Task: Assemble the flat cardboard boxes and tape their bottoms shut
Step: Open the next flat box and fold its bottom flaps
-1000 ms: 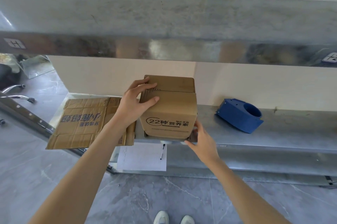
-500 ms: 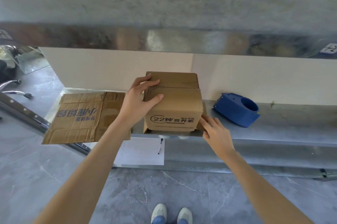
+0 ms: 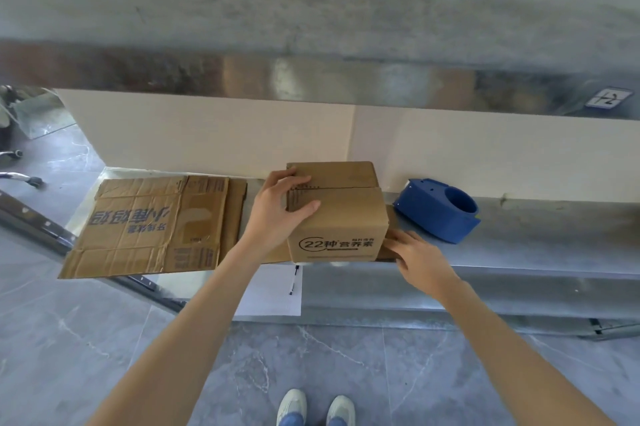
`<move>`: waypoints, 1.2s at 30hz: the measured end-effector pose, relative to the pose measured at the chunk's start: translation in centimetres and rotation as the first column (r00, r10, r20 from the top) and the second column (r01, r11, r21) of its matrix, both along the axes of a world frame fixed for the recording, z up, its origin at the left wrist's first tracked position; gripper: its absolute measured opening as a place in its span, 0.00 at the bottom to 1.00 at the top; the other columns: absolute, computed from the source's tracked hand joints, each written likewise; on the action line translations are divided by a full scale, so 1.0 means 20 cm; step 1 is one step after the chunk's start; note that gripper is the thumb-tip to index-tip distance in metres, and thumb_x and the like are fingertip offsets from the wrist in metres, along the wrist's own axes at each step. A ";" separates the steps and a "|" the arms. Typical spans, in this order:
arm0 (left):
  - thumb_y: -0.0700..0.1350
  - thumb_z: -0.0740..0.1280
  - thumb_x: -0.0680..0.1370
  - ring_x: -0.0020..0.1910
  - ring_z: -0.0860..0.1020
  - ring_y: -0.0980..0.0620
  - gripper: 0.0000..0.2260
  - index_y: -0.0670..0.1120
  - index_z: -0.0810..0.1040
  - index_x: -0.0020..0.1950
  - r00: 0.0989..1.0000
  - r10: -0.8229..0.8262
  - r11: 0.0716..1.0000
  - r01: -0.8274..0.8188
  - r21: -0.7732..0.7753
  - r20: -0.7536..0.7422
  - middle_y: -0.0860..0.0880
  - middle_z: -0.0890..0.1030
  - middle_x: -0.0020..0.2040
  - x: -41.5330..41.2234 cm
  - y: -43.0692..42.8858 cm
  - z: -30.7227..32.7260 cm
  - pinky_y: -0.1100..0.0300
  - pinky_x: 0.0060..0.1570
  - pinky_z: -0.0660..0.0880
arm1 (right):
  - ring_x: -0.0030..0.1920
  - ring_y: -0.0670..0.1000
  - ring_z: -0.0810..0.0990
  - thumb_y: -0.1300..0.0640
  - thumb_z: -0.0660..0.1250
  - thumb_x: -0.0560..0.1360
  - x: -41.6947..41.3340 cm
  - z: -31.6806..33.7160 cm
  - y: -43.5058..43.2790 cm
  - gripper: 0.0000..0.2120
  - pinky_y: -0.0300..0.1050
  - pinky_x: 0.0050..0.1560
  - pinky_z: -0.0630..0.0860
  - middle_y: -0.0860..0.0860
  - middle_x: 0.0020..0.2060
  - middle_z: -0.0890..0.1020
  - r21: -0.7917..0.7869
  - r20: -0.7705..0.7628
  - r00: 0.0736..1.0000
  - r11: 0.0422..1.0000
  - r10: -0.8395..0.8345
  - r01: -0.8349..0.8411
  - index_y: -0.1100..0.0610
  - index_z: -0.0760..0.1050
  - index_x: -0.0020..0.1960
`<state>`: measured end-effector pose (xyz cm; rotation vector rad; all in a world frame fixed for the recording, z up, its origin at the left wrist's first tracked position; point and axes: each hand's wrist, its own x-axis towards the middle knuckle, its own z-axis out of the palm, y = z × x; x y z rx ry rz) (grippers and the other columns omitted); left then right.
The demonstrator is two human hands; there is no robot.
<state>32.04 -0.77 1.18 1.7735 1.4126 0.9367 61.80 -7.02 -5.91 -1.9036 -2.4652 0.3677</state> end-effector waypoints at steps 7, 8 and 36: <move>0.50 0.76 0.73 0.65 0.70 0.64 0.19 0.55 0.80 0.63 1.000 -0.021 1.000 0.020 0.022 0.022 0.57 0.72 0.68 0.02 -0.02 -0.04 0.74 0.60 0.64 | 0.52 0.54 0.81 0.72 0.62 0.75 -0.07 0.20 0.06 0.18 0.49 0.52 0.78 0.53 0.53 0.82 0.121 -0.582 0.765 0.900 -0.276 0.418 0.58 0.79 0.60; 0.50 0.76 0.73 0.65 0.70 0.65 0.19 0.55 0.80 0.64 0.999 -0.027 0.999 0.026 0.022 0.029 0.57 0.72 0.68 0.04 -0.03 -0.04 0.78 0.58 0.63 | 0.52 0.52 0.80 0.69 0.62 0.76 -0.10 0.25 0.07 0.17 0.50 0.53 0.78 0.52 0.55 0.82 0.173 -0.633 0.730 0.873 -0.257 0.457 0.57 0.79 0.62; 0.55 0.69 0.76 0.76 0.60 0.56 0.17 0.52 0.78 0.63 0.980 -0.003 0.988 0.034 0.151 -0.197 0.57 0.72 0.71 0.12 -0.01 -0.07 0.58 0.54 0.72 | 0.75 0.48 0.59 0.36 0.59 0.78 -0.46 0.35 0.21 0.23 0.53 0.74 0.60 0.40 0.74 0.65 0.219 -0.279 0.945 0.947 -0.171 0.236 0.40 0.69 0.72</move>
